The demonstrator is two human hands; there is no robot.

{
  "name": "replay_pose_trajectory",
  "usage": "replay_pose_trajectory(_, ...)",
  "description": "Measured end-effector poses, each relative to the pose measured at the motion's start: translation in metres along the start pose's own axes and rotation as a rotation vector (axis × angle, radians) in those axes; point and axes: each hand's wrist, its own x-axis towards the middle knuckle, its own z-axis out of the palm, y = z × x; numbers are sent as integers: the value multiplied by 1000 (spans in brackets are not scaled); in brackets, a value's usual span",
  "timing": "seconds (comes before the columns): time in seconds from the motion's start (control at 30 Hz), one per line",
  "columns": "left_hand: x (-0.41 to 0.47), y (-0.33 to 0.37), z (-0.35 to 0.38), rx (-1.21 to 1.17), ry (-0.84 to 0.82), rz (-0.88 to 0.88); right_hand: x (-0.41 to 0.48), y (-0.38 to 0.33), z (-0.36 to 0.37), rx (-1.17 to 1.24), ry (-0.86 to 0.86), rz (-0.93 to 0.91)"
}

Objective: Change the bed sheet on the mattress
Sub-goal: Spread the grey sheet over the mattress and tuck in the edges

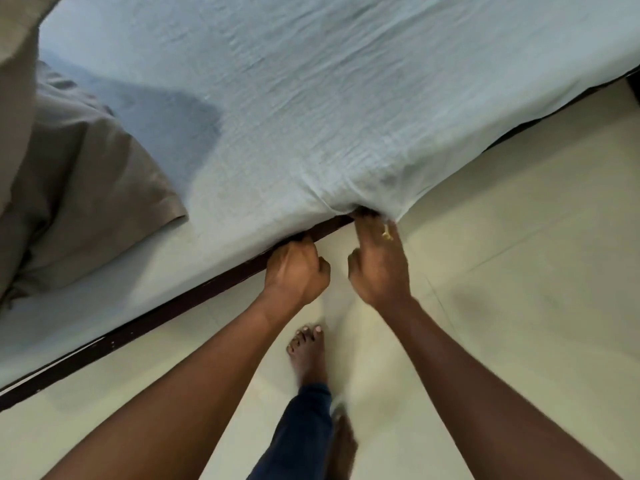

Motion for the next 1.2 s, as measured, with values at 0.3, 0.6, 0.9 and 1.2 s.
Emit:
replay_pose_trajectory(0.3, 8, 45, 9, -113, -4, 266, 59, 38, 10, -194, -200, 70)
replay_pose_trajectory(0.6, 48, 70, 26, 13, -39, 134, 32, 76, -28, -154, -4, 3)
replay_pose_trajectory(0.9, 46, 114, 13, -68, 71, 264, 95, 115, -36, -242, -235, 47)
replay_pose_trajectory(1.2, 97, 157, 23, -3, -19, 142, 74, 156, -69, -229, 70, -12)
